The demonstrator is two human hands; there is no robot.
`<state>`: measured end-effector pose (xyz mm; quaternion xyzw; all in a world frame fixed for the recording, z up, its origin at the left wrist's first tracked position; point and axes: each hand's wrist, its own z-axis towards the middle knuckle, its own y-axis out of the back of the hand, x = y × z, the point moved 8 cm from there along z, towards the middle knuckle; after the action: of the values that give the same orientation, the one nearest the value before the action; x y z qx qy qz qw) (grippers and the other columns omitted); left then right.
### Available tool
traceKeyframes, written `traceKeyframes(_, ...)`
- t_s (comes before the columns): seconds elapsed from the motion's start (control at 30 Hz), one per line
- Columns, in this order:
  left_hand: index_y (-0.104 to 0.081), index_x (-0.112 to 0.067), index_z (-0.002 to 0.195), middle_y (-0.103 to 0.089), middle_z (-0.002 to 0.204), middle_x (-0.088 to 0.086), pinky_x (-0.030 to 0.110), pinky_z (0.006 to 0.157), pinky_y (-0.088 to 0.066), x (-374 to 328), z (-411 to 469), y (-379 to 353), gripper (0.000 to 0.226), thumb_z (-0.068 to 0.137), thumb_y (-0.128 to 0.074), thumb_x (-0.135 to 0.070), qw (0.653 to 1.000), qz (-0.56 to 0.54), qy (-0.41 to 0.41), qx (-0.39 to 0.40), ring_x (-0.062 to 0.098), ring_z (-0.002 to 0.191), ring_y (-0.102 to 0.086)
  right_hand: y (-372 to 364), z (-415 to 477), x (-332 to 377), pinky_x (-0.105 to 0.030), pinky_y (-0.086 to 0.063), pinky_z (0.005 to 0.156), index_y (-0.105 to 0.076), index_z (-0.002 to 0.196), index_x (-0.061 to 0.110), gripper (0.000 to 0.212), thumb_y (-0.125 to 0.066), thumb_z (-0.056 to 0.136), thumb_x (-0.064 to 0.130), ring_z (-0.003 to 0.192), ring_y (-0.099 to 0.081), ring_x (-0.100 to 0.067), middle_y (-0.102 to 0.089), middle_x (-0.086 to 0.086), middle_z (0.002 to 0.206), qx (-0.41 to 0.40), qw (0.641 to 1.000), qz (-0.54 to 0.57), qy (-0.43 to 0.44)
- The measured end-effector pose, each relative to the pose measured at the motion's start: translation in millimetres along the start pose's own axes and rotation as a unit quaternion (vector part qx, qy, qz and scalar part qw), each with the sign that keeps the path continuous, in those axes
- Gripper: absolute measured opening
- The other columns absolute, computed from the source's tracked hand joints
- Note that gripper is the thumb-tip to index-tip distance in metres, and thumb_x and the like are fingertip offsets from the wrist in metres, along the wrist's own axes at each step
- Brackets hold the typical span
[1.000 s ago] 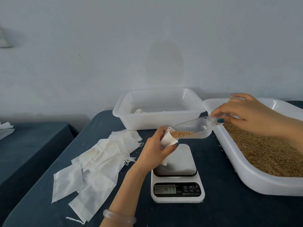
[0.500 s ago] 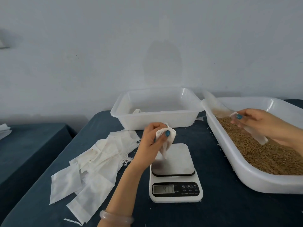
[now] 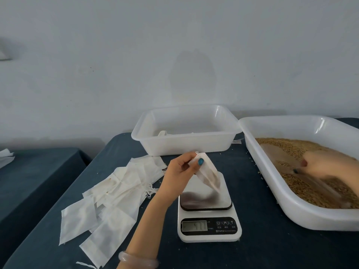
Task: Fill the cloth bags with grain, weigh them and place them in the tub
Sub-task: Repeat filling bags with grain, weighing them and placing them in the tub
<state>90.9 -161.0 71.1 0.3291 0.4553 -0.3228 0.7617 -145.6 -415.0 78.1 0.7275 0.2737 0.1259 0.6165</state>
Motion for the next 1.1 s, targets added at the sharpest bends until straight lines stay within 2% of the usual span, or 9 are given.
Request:
traceKeyframes(0.07,-0.066,-0.023,0.088,-0.058,0.074,-0.013,0.036,0.068,-0.048,10.1,-0.5,-1.0,0.013,0.099,-0.059,-0.026,0.995,0.092,0.026,0.029,0.006,0.069,-0.05,13.2,-5.5,5.2,-0.023,-0.043,0.059,-0.056,0.084,0.017,0.033,-0.052,0.097,0.046,0.069,-0.054,-0.011,-0.057,0.004,0.08,-0.048,0.999,0.003,0.001)
traceKeyframes(0.2,-0.065,-0.026,0.094,-0.064,0.081,-0.013,0.018,0.065,-0.044,11.0,-2.8,5.1,0.037,0.085,-0.055,-0.061,0.987,0.156,0.029,0.009,0.0,0.07,-0.054,46.7,-30.4,27.3,-0.038,-0.05,0.085,-0.051,0.127,0.018,0.037,-0.051,0.096,0.039,0.11,-0.053,-0.026,-0.059,-0.005,0.121,-0.194,0.978,0.071,0.038)
traceKeyframes(0.27,-0.067,-0.029,0.098,-0.067,0.089,-0.017,0.01,0.068,-0.041,9.2,-2.4,10.5,0.048,0.084,-0.044,-0.069,0.992,0.121,0.034,-0.021,-0.003,0.075,-0.054,63.3,-54.0,52.4,-0.04,-0.051,0.082,-0.054,0.123,0.019,0.031,-0.049,0.095,0.029,0.103,-0.056,-0.023,-0.062,-0.002,0.115,-0.276,0.943,0.151,0.112)
traceKeyframes(0.37,-0.069,-0.025,0.098,-0.065,0.079,-0.03,0.005,0.067,-0.039,13.5,-0.3,23.7,0.048,0.1,-0.034,-0.058,0.991,0.082,0.049,-0.099,-0.009,0.073,-0.055,76.2,-93.6,93.8,-0.033,-0.049,0.062,-0.055,0.106,0.022,0.012,-0.05,0.095,0.024,0.075,-0.061,-0.014,-0.063,0.008,0.092,-0.35,0.883,0.239,0.201)
traceKeyframes(0.47,-0.067,-0.026,0.088,-0.062,0.072,-0.025,0.011,0.068,-0.042,24.5,-2.3,42.1,0.044,0.105,-0.031,-0.046,0.974,0.073,0.08,-0.198,-0.007,0.069,-0.054,63.0,-108.3,133.4,-0.016,-0.036,0.043,-0.049,0.099,0.027,0.005,-0.05,0.096,0.031,0.051,-0.055,-0.002,-0.057,0.015,0.069,-0.338,0.855,0.303,0.251)
traceKeyframes(0.63,-0.062,-0.025,0.086,-0.066,0.088,-0.01,0.044,0.089,-0.049,43.6,-7.6,64.5,0.033,0.104,-0.036,-0.036,0.946,0.053,0.143,-0.287,0.017,0.085,-0.059,-1.1,-62.8,159.4,-0.017,-0.033,0.046,-0.049,0.092,0.024,0.017,-0.05,0.098,0.04,0.053,-0.055,-0.002,-0.053,0.01,0.063,-0.25,0.841,0.442,0.184)
traceKeyframes(0.77,-0.063,-0.023,0.088,-0.067,0.09,-0.008,0.045,0.094,-0.049,56.3,-9.5,66.0,0.032,0.104,-0.038,-0.034,0.941,0.055,0.182,-0.28,0.022,0.092,-0.061,-42.0,-21.4,142.0,-0.031,-0.038,0.054,-0.053,0.075,0.016,0.036,-0.05,0.097,0.045,0.057,-0.051,-0.014,-0.051,0.004,0.061,-0.203,0.818,0.532,0.077)
traceKeyframes(0.97,-0.064,-0.024,0.084,-0.066,0.081,-0.011,0.035,0.083,-0.047,49.4,-7.8,59.2,0.036,0.103,-0.038,-0.039,0.948,0.08,0.17,-0.258,0.017,0.088,-0.061,-50.4,-13.2,129.8,-0.026,-0.031,0.054,-0.045,0.062,0.014,0.04,-0.057,0.096,0.032,0.047,-0.041,-0.001,-0.039,0.006,0.053,-0.207,0.771,0.594,0.1)
traceKeyframes(1.1,-0.062,-0.026,0.074,-0.067,0.072,-0.012,0.031,0.069,-0.044,35.0,-10.9,52.2,0.06,0.09,-0.025,-0.07,0.945,0.194,0.168,-0.205,0.01,0.078,-0.061,-52.2,-13.0,133.0,-0.027,-0.031,0.053,-0.044,0.061,0.014,0.042,-0.057,0.096,0.033,0.045,-0.04,-0.002,-0.039,0.006,0.052,-0.206,0.775,0.589,0.106)
